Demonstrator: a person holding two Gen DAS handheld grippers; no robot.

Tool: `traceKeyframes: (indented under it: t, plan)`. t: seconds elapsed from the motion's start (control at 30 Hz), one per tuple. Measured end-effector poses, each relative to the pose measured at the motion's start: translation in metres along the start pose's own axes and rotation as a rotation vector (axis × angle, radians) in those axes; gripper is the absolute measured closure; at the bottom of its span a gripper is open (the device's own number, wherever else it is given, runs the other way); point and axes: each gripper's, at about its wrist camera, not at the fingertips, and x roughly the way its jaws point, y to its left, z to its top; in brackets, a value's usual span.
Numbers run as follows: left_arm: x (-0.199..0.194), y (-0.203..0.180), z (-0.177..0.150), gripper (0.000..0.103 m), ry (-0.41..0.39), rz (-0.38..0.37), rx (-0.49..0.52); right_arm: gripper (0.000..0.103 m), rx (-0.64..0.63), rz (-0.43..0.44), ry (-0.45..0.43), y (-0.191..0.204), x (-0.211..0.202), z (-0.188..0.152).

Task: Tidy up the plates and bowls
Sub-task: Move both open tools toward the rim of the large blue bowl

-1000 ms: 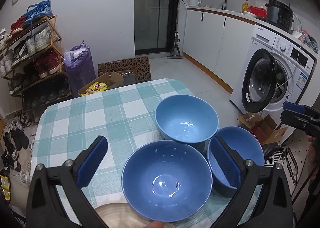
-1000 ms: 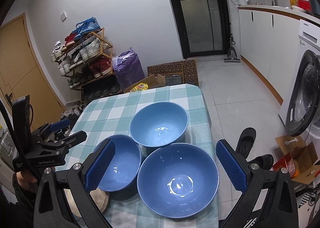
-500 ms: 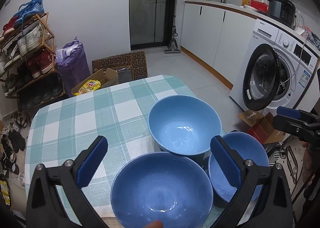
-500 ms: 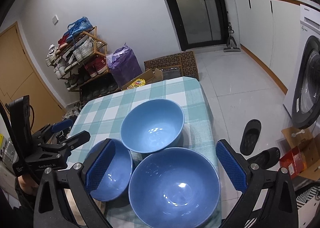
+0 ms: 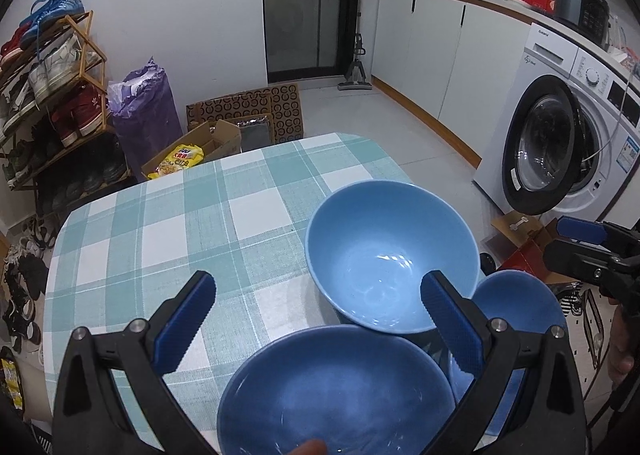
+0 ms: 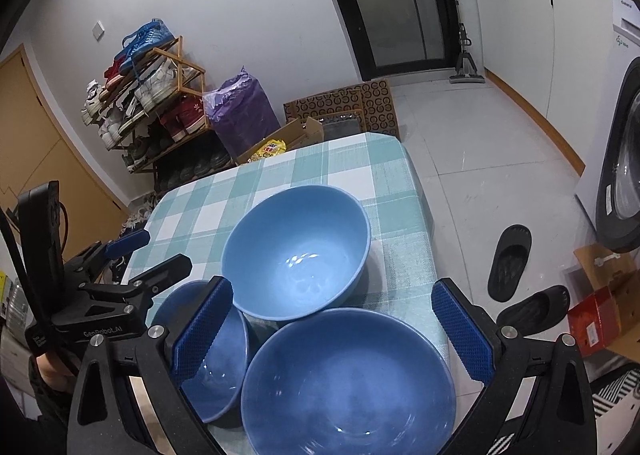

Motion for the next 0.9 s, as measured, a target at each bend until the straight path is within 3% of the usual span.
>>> traceKeyframes:
  t: [0.33,0.5,0.7,0.9]
  plan:
    - [0.031,0.004,0.003,0.001,0.044,0.003,0.015,0.01,0.021,0.001,0.069,-0.008,0.039,0.006]
    - [0.043,0.003,0.003,0.003,0.07,-0.003,0.019,0.021,0.031,0.007,0.112,-0.014,0.057,0.007]
    - [0.054,0.004,0.004,0.012,0.091,-0.008,0.016,0.031,0.032,0.002,0.135,-0.015,0.072,0.006]
    - [0.064,0.003,0.004,0.033,0.117,-0.02,0.016,0.043,0.024,-0.013,0.155,-0.014,0.084,0.005]
